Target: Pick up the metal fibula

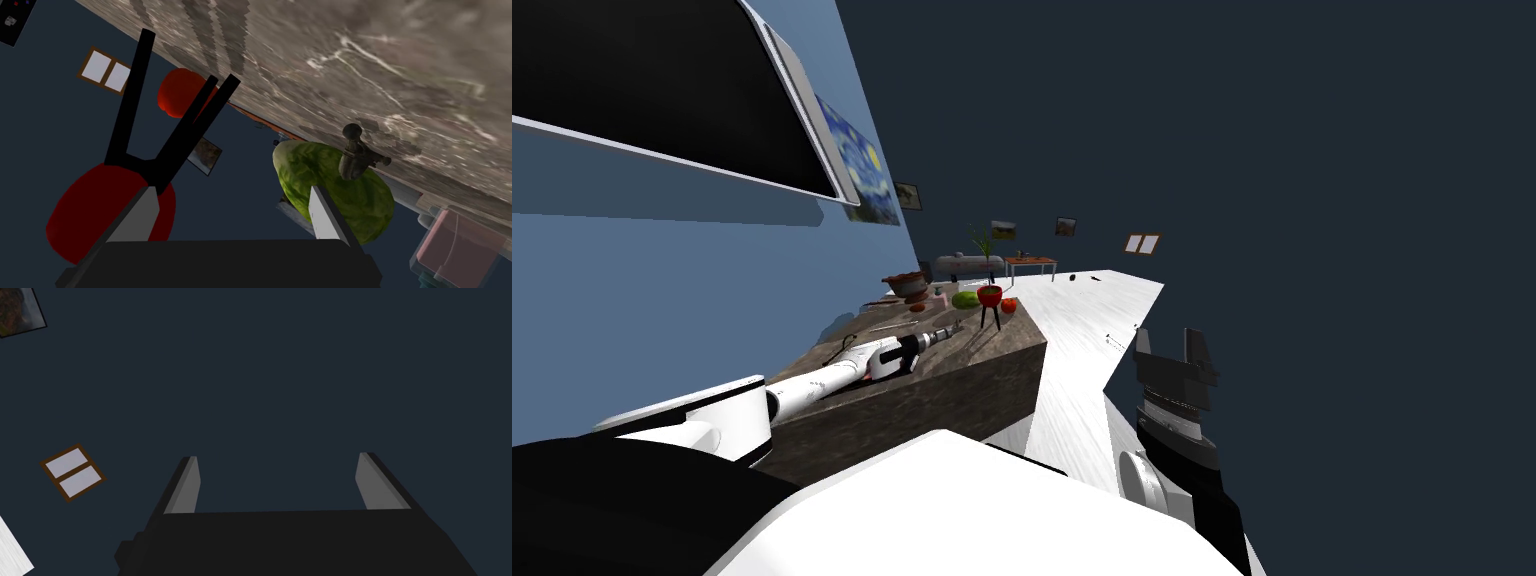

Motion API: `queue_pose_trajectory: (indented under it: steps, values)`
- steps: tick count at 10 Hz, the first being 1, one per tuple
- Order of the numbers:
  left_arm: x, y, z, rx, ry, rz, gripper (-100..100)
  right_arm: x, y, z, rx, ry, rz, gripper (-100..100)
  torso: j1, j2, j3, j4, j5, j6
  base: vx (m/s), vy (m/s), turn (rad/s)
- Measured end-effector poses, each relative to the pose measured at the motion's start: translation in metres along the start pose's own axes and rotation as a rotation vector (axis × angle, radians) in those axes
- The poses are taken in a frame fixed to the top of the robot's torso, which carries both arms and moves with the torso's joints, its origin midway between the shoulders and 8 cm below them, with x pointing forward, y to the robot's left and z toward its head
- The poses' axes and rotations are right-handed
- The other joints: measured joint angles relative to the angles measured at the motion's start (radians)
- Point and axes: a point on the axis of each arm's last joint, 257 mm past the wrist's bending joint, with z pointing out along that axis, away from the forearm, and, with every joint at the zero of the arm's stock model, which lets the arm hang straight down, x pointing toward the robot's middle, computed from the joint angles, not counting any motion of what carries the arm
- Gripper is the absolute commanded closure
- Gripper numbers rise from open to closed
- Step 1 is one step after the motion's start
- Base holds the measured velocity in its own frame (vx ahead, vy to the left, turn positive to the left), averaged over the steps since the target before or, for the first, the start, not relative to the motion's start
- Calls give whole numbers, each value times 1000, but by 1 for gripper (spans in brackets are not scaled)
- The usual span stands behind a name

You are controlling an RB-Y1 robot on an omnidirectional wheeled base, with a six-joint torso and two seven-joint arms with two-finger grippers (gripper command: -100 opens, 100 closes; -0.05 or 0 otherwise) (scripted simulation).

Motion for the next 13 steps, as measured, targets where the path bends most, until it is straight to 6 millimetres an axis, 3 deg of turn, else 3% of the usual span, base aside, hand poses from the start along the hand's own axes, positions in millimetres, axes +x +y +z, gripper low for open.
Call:
queue_pose_trajectory:
  steps: [2, 13]
  values:
    - [-4, 26, -3, -69, 16, 1, -100, 0, 0, 0, 0, 0, 0, 0, 0, -1, -1, 0, 0, 0, 25, -7, -45]
    - [-17, 120, -17, -341, 48, -28, -100, 0, 0, 0, 0, 0, 0, 0, -1, -2, -1, -1, 0, 0, 40, -7, -47]
